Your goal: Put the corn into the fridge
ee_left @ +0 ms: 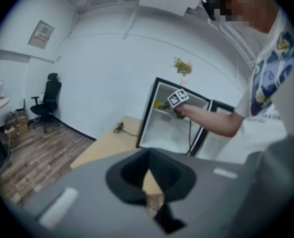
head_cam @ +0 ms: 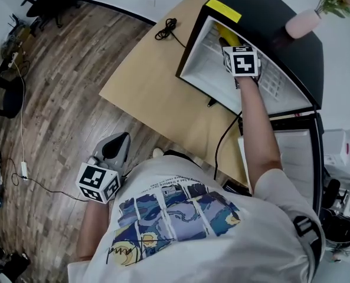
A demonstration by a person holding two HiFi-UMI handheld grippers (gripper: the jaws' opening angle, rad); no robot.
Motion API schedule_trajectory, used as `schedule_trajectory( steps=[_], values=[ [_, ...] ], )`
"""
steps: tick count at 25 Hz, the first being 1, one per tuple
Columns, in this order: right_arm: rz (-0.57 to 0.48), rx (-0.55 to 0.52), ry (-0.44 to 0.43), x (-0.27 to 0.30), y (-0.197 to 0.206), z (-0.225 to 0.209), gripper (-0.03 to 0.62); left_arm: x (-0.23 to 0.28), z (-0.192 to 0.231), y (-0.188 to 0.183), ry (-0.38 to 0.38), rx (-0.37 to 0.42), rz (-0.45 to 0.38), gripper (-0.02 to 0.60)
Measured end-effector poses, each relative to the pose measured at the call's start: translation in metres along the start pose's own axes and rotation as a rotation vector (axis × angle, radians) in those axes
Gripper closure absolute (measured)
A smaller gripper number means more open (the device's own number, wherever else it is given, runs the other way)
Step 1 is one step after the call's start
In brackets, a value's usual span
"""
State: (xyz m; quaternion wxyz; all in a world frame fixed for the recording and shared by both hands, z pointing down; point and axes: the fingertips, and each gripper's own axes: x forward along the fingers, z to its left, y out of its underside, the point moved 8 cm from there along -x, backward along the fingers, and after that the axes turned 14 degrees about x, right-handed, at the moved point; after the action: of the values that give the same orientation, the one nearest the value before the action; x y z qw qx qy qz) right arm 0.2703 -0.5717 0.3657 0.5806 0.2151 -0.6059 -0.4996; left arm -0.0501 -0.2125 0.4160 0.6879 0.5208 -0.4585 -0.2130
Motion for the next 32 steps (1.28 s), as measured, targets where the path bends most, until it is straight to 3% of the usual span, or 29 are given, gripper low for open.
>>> schedule_trajectory(
  steps=[16, 32],
  values=[
    [-0.016, 0.048, -0.013, -0.005, 0.005, -0.004, 0.339, -0.012, -0.007, 0.011, -0.006, -0.013, 0.02, 0.572],
    [-0.067, 0.114, 0.051, -0.063, 0.017, 0.011, 0.338, -0.053, -0.003, 0.031, 0.044, 0.004, 0.021, 0.572]
  ],
)
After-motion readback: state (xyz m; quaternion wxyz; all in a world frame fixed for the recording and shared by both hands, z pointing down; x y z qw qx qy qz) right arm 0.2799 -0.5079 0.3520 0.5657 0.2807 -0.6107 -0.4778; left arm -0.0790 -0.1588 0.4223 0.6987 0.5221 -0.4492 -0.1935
